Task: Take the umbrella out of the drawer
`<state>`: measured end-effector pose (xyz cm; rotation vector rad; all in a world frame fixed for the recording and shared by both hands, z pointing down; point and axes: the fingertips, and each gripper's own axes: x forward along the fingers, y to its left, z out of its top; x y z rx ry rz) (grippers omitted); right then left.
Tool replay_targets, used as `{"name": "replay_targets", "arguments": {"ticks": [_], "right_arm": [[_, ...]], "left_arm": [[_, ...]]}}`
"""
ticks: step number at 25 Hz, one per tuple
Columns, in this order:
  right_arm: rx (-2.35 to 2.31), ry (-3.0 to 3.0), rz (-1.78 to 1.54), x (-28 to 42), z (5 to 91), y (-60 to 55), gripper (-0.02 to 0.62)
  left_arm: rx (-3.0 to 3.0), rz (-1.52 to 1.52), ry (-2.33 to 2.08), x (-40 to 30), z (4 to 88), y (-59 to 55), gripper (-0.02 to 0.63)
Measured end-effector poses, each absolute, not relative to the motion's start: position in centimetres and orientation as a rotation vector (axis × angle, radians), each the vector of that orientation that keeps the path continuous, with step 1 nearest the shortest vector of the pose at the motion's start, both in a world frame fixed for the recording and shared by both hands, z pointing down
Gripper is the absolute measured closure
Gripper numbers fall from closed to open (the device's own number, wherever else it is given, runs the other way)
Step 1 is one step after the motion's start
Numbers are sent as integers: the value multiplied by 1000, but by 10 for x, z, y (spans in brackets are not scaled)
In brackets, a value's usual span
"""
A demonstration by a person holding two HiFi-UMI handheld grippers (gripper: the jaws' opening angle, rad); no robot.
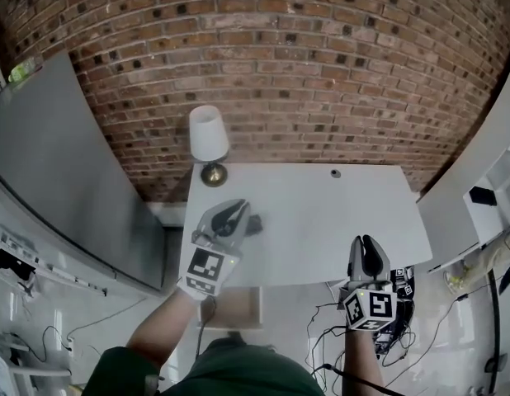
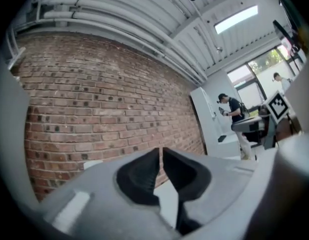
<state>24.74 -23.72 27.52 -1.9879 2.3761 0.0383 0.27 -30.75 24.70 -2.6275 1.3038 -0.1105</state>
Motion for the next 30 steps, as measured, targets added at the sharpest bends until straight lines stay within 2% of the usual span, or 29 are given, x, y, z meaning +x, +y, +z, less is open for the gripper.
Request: {"name": "replay_targets", "arguments": {"ticks": [3,10,18,30], "right_arm": [[-1990,2350,79,256,260,-234,532],[-2036,2305,114,273,245,-224,532],[-1986,2300,180,274,230,-212,581],[-1950,2321,284,267,220,-213,583]], "left_arm": [[-2613,-33,1342,0,233,-299,607],[-2582,54,1385,-2,209,-285,607],[-2586,80,1436,-6,206,-279,607],[-2567,71,1408,0,201,-282,607]]}}
